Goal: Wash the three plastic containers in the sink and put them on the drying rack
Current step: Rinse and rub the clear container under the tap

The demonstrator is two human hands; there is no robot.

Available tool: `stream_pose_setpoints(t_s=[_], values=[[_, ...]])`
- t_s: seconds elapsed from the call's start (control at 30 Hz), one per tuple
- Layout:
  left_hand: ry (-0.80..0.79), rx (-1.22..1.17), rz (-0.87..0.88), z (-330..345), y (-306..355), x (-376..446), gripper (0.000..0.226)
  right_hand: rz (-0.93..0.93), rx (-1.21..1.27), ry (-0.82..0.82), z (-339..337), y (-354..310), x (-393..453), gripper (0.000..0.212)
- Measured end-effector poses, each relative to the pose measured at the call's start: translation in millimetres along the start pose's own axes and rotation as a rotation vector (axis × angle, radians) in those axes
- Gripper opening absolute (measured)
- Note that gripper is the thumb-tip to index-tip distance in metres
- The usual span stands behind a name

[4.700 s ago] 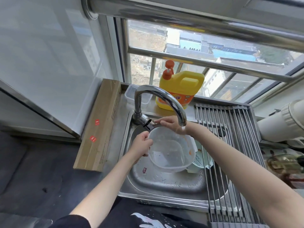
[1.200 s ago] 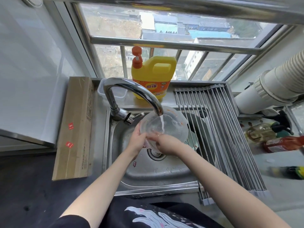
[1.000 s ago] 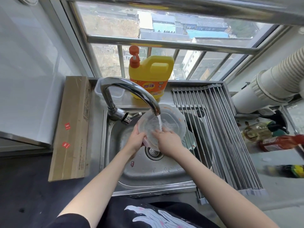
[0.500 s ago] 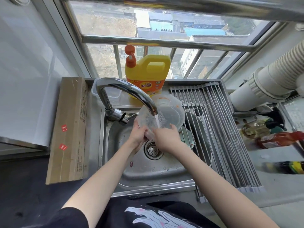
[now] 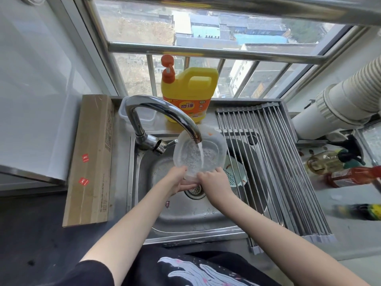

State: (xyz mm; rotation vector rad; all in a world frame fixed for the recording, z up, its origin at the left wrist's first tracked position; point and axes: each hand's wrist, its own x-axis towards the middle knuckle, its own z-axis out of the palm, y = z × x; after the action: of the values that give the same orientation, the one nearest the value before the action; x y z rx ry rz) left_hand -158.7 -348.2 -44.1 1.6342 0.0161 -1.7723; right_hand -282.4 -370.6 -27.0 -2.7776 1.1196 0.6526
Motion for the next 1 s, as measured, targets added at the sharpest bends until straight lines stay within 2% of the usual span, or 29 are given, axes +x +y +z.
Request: stream_pose_setpoints(t_s=[0.07, 0.1, 0.13, 0.2, 0.23, 0.27, 0.33, 0.4, 0.5, 0.53, 0.57, 0.6, 0.63, 0.67, 0.73, 0.77, 0.83, 0.9, 1.0], values=[[0.038, -0.051, 0.02, 2, -6, 2, 0.026, 0.022, -0.065, -0.012, 7, 4, 0, 0.033], [0.048, -0.057, 0.024, 3, -9, 2, 0.03, 0.06, -0.097, -0.115, 4, 9, -1, 0.023], [0.054, -0.063, 0.023, 3, -13, 4, 0.034, 0.098, -0.129, -0.213, 0, 10, 0, 0.024], [0.055, -0.083, 0.019, 3, -19, 3, 0.035, 0.183, -0.338, -0.325, 8, 19, 7, 0.054], [0.06, -0.093, 0.019, 4, -21, 1, 0.034, 0.183, -0.447, -0.41, 6, 18, 10, 0.061], [0.073, -0.102, 0.025, 5, -22, 1, 0.033, 0.144, -0.522, -0.472, 2, 14, 11, 0.062], [0.088, -0.088, 0.052, 5, -23, 1, 0.034, 0.037, -0.498, -0.504, 0, 4, 15, 0.056], [0.095, -0.036, 0.083, 2, -24, 3, 0.034, -0.057, -0.141, -0.547, -1, -2, 15, 0.048], [0.113, 0.061, 0.082, -8, -25, 4, 0.037, -0.017, 0.684, -0.653, -7, 3, 9, 0.051], [0.107, 0.081, 0.068, -12, -26, 6, 0.038, 0.066, 0.871, -0.575, -5, 7, 10, 0.05], [0.089, 0.097, 0.051, -15, -27, 6, 0.039, 0.174, 0.964, -0.427, -3, 11, 14, 0.046], [0.073, 0.11, 0.041, -17, -29, 8, 0.038, 0.267, 0.928, -0.264, -1, 15, 17, 0.042], [0.059, 0.13, 0.039, -17, -30, 5, 0.035, 0.327, 0.793, -0.141, 5, 16, 21, 0.039], [0.047, 0.15, 0.046, -18, -30, 2, 0.032, 0.342, 0.602, -0.065, 11, 17, 24, 0.039], [0.041, 0.164, 0.076, -17, -30, -2, 0.028, 0.277, 0.188, -0.033, 19, 15, 26, 0.054], [0.053, 0.145, 0.09, -17, -28, -3, 0.029, 0.257, 0.066, -0.06, 21, 13, 26, 0.062], [0.108, 0.101, 0.112, -20, -26, 0, 0.033, 0.262, -0.042, -0.19, 25, 6, 26, 0.066], [0.146, 0.099, 0.136, -23, -27, 6, 0.036, 0.236, -0.08, -0.385, 26, -2, 26, 0.064], [0.19, 0.142, 0.149, -26, -30, 12, 0.032, 0.143, -0.052, -0.547, 29, -13, 27, 0.055]])
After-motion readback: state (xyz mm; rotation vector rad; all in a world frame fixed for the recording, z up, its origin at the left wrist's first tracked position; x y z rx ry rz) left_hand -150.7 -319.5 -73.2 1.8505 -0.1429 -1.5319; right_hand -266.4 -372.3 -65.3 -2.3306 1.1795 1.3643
